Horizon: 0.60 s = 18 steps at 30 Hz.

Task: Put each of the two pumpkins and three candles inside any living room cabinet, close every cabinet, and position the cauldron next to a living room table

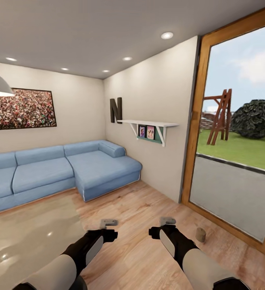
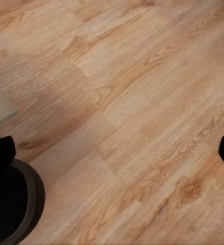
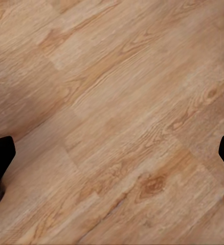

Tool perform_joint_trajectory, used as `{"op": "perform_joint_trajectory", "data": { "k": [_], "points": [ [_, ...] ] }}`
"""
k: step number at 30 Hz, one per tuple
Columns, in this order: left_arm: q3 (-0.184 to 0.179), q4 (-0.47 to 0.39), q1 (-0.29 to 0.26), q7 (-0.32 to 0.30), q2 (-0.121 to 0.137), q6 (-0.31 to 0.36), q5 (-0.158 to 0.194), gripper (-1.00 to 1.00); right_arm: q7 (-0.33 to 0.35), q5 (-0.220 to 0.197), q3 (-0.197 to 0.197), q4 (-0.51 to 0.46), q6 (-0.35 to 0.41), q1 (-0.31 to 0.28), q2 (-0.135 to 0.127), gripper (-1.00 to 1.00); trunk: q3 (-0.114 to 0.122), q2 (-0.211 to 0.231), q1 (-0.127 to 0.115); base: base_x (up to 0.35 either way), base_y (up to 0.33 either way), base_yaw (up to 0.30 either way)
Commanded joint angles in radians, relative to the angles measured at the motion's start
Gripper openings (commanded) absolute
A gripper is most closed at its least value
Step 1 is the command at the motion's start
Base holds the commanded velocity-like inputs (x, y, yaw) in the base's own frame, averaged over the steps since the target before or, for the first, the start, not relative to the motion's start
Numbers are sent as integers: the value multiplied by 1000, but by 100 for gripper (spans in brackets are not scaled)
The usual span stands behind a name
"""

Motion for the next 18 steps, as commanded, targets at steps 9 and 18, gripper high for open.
{"op": "perform_joint_trajectory", "data": {
  "k": [9,18],
  "points": [
    [-8,-2,0,8,1,-23,9,100,-8,-10,8,-1,3,-1,-1,100,37,62,-35,0,0,-215],
    [-8,-2,1,7,1,-39,9,100,-8,-10,8,1,3,-1,0,100,76,125,-69,0,0,-215]
  ]
}}
